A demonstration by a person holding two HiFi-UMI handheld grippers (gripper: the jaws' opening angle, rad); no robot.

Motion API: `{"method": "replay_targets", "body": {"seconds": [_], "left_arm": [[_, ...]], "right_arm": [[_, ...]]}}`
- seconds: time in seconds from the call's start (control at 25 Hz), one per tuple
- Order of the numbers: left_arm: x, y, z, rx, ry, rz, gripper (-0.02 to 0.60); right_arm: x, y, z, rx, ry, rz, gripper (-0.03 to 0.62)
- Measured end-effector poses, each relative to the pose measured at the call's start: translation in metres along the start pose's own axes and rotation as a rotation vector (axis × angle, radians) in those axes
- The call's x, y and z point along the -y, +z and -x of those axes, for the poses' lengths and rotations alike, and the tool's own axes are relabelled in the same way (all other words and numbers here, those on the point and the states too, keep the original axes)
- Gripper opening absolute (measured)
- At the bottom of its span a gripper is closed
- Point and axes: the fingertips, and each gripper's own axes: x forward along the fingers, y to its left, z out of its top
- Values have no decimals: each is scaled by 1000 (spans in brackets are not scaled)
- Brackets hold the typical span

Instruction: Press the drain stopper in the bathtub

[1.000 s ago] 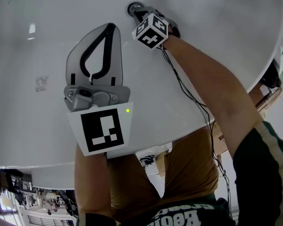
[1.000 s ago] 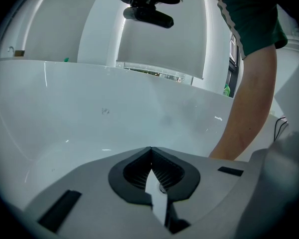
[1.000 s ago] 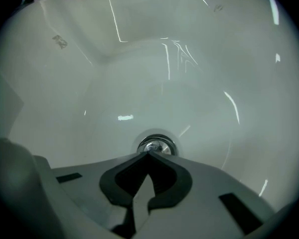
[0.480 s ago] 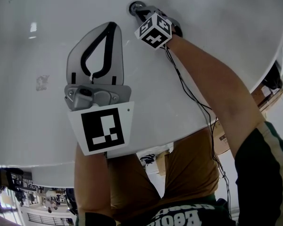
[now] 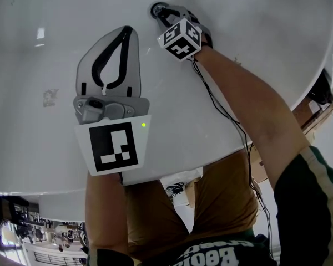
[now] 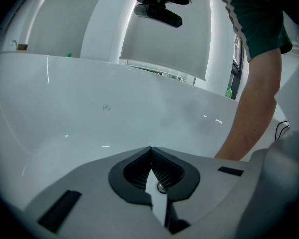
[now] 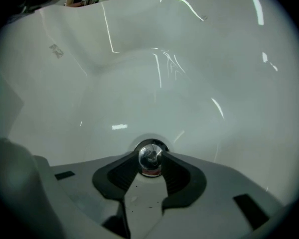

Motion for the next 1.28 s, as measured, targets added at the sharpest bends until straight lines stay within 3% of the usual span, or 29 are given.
{"method": "replay_targets", "body": {"seconds": [0.08,0.28,0.44,0.84,1.28], "left_arm": [[-1,0,0,-3,2,11,6],[-1,-4,0,-16,-1,28,6],[-1,-5,1,-26,-8,92,6],[0,41,7,18,-26,40,6],[9,94,32,58,-61,-36,6]], "right_arm": [[4,1,3,9,6,-23,178],[9,1,11,-5,27,-5,193],[8,11,23,16,44,6,193],[-4,39,64,68,78,38,193],[6,64,121,110,26,-3,195]]}}
